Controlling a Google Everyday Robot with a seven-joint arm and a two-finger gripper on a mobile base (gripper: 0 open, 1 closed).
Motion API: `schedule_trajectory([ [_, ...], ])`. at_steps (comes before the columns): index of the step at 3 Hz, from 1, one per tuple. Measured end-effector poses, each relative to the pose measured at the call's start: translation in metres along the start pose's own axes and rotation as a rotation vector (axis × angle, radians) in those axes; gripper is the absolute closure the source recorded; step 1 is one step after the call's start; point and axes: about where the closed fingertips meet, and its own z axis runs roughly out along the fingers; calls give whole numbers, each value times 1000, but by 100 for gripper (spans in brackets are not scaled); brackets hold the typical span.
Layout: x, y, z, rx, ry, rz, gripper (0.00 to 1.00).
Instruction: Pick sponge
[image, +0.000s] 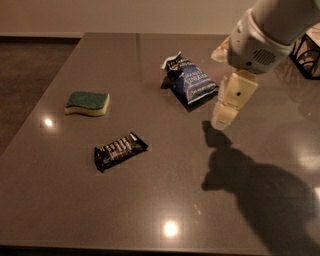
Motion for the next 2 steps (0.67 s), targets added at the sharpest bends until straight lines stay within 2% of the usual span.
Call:
schedule_trajectory([
  [2, -94, -31, 77, -89, -72, -41, 0],
])
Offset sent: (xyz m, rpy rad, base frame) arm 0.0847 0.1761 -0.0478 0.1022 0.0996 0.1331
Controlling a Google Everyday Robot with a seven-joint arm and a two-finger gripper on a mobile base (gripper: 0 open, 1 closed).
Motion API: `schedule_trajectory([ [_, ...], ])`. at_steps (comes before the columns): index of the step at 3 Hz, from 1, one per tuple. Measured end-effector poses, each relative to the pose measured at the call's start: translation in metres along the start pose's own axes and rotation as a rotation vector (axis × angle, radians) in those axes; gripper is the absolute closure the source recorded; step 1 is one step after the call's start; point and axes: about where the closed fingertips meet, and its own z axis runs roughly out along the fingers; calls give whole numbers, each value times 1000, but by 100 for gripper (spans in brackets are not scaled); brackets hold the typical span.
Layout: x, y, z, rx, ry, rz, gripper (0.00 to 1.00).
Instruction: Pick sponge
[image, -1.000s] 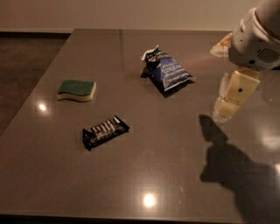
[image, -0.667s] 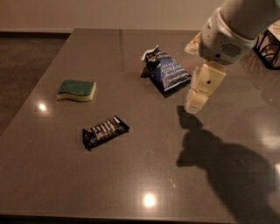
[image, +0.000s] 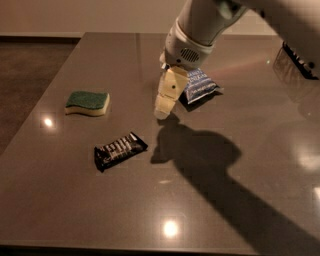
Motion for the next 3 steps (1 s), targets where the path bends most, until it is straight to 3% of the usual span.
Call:
schedule_trajectory([
  [3, -121, -29, 115, -71, -9, -28, 0],
])
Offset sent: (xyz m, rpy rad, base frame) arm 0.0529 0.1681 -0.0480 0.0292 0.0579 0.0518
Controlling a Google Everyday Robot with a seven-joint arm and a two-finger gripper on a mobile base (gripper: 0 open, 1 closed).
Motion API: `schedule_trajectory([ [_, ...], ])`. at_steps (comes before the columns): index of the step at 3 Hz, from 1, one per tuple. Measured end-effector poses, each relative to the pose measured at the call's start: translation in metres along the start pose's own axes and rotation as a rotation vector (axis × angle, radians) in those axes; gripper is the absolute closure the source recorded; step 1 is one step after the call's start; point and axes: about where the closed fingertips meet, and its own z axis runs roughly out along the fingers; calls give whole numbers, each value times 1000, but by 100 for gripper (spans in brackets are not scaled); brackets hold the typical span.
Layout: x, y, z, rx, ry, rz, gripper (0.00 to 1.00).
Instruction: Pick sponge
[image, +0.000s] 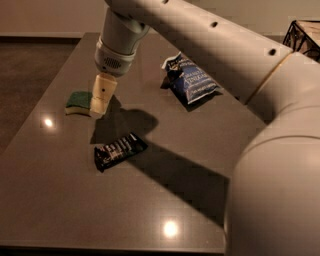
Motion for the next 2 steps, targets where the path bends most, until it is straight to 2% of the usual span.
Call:
schedule_trajectory([
  [1, -19, -6, 26, -14, 24, -15, 0],
  [2, -21, -13, 48, -41, 61, -25, 0],
])
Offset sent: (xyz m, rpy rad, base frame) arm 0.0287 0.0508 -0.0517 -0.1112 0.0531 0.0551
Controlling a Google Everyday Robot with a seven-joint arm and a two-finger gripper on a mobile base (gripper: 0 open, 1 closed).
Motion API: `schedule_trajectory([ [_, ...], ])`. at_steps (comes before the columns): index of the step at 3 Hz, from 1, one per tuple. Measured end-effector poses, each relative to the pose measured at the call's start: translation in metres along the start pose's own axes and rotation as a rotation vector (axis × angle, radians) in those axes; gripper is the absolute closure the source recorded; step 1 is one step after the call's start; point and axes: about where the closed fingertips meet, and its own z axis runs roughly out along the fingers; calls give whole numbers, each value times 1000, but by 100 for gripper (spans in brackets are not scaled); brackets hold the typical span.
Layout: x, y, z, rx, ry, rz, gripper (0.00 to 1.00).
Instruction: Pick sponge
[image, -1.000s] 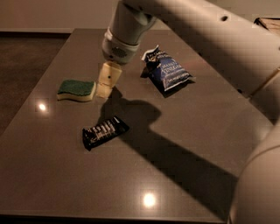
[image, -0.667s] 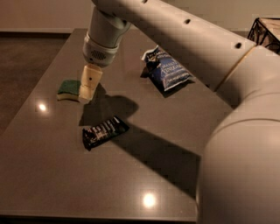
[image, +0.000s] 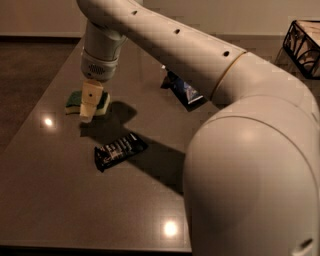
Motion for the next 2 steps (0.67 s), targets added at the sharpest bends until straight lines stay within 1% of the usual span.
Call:
schedule_trajectory([
  [1, 5, -5, 19, -20, 48, -3, 0],
  [2, 10, -7, 28, -34, 74, -1, 17],
])
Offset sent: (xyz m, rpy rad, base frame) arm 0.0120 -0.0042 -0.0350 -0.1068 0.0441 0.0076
